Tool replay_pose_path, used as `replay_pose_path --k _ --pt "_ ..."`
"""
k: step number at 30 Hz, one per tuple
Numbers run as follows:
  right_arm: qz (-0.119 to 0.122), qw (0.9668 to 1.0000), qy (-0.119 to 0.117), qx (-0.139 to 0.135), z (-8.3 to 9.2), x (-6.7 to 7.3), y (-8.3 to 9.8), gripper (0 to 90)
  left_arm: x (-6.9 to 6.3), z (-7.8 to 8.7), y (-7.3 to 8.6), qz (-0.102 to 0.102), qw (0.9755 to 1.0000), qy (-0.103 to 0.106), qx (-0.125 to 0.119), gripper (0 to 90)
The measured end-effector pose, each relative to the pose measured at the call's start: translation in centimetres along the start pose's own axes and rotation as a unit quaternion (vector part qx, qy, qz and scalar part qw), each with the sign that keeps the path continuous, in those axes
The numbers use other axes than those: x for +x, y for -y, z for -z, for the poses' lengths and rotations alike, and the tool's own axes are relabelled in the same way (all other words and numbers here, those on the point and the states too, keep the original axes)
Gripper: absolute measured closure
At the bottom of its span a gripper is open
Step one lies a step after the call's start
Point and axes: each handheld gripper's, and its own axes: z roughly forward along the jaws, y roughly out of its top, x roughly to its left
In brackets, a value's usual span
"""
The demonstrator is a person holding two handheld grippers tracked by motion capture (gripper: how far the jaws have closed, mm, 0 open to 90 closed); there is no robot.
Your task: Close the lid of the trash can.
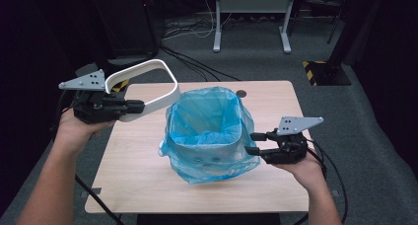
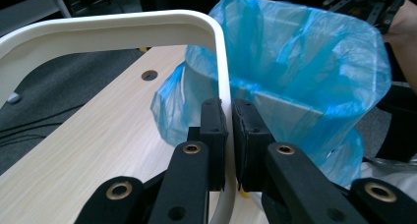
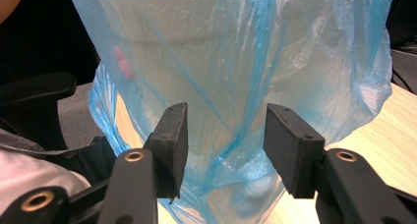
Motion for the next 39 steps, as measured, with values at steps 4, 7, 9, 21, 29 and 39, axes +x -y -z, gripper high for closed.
replay_pose_path --k 4,7,9,21,29,39 --pt "-0.001 1.0 0.0 0.0 0.0 0.0 0.0 50.9 -0.2 -0.2 -0.6 -0.007 0.9999 0.012 -0.008 83.9" --pt "-0.002 1.0 0.001 -0.001 0.1 0.0 0.0 50.9 -0.4 -0.4 -0.9 -0.011 0.9997 0.018 -0.011 83.9" --pt "-0.003 1.0 0.001 -0.002 0.1 -0.1 0.0 50.9 -0.6 -0.6 -1.2 -0.013 0.9996 0.023 -0.011 83.9" --pt "-0.001 1.0 0.0 -0.002 0.1 -0.2 0.0 50.8 -1.9 -2.4 -2.5 -0.036 0.9977 0.057 -0.011 83.8" --pt "-0.003 1.0 0.004 -0.007 0.3 -0.4 0.0 51.0 -2.8 -3.6 -3.4 -0.05 0.9958 0.076 -0.012 83.8" --pt "-0.004 0.9999 0.006 -0.009 0.5 -0.4 0.1 51.1 -4.1 -5.1 -3.9 -0.068 0.9924 0.102 -0.003 83.8"
